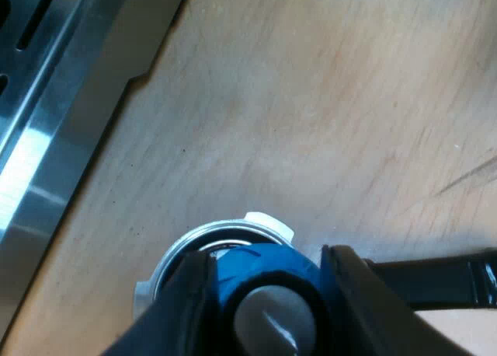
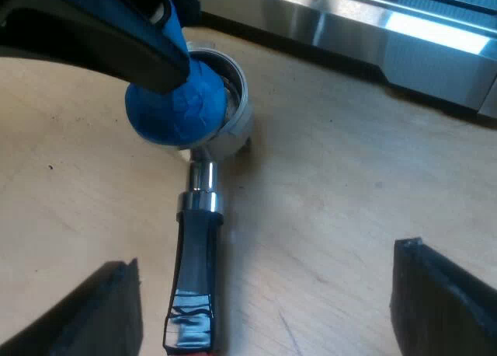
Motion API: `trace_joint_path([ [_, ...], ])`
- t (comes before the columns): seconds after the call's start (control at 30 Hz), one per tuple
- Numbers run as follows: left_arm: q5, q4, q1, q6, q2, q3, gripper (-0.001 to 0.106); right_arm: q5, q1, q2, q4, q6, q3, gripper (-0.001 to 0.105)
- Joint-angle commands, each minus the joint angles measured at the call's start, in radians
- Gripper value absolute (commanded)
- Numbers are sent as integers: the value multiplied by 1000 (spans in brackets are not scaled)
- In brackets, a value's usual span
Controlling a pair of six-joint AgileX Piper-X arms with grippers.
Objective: Grind coffee beans and then tamp
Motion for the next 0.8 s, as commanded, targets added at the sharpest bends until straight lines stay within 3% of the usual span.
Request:
trace_joint_path([
  [0.03, 1, -11, -6, 6, 5, 0, 0, 14, -3, -3, -2, -10, 0, 68],
  [0.2, -38, -22, -6, 6, 5, 0, 0, 14, -3, -3, -2, -10, 0, 68],
  [0.8, -40, -59, -6, 6, 5, 1, 0, 17, -3, -3, -2, -10, 0, 68],
])
